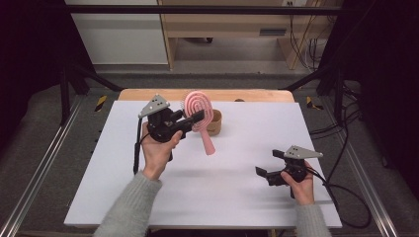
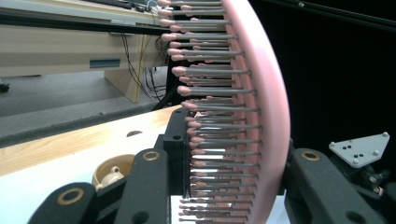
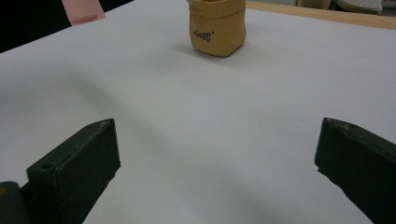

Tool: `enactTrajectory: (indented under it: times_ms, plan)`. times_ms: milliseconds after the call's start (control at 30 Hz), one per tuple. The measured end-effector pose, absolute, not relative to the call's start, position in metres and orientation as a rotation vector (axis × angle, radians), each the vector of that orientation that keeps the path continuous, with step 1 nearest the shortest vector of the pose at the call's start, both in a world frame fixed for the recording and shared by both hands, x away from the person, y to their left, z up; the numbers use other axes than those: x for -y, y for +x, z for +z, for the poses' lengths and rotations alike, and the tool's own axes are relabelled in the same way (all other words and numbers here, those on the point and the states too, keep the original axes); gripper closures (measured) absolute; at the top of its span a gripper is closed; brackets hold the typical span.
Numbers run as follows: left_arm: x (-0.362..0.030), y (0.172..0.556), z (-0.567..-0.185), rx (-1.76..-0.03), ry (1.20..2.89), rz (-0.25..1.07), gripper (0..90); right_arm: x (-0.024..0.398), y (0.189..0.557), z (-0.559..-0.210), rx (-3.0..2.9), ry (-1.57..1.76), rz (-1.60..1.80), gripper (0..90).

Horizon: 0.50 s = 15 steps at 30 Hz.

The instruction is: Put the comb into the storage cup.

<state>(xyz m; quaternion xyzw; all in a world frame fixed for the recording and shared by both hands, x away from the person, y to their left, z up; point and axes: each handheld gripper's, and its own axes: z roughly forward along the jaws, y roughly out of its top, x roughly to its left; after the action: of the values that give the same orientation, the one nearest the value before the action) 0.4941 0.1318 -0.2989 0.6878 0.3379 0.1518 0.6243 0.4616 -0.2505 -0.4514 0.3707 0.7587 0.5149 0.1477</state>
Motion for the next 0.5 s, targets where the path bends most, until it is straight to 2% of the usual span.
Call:
enactTrajectory:
  times_ms: [500]
  plan:
    - [-0.126,0.514,-0.293,-0.796,1.577,0.351,62.5,0.253,0.461,-0.452,-2.185,1.064,1.477,0.3]
